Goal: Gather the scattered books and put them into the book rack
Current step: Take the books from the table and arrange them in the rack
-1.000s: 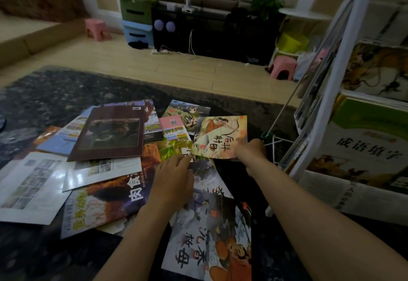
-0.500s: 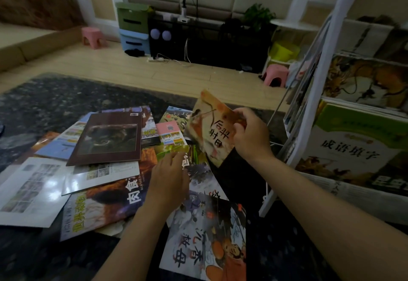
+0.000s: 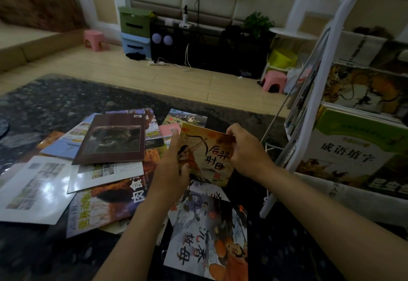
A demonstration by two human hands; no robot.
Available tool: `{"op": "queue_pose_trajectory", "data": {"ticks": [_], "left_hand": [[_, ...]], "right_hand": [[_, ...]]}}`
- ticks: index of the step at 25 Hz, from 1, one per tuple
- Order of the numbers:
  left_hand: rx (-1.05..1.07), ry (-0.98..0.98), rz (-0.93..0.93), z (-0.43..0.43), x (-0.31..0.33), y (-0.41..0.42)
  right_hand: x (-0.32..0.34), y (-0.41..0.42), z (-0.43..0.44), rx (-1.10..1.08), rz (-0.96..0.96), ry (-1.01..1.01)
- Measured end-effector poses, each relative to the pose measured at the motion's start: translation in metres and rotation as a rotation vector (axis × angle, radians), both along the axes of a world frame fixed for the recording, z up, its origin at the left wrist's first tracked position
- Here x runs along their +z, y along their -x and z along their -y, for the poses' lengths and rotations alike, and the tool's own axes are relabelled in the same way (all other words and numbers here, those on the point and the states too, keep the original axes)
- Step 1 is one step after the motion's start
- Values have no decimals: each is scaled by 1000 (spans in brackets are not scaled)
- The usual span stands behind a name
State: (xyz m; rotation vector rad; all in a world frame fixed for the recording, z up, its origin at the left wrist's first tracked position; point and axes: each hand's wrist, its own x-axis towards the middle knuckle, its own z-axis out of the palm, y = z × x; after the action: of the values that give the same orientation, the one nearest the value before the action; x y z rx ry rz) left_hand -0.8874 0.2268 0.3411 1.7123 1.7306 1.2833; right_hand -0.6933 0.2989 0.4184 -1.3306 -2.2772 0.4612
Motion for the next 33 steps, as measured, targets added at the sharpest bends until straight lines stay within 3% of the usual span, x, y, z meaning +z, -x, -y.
{"op": "queue_pose_trajectory", "data": {"ticks": [9,17,26,33], "left_hand": [[45,-163,-144,6,48,-2],[-2,-193,-160,21,197,-31],[-192,-312,-429,12,340,-182],[-268,-455,-600,-28,365,-303]], "right_hand": [[39,-1,28,58,175,-211],[170,-41,68,28,119,-389],[280,-196,74,-204,73,-577],[289,-327,53,-424,105,-720]]}}
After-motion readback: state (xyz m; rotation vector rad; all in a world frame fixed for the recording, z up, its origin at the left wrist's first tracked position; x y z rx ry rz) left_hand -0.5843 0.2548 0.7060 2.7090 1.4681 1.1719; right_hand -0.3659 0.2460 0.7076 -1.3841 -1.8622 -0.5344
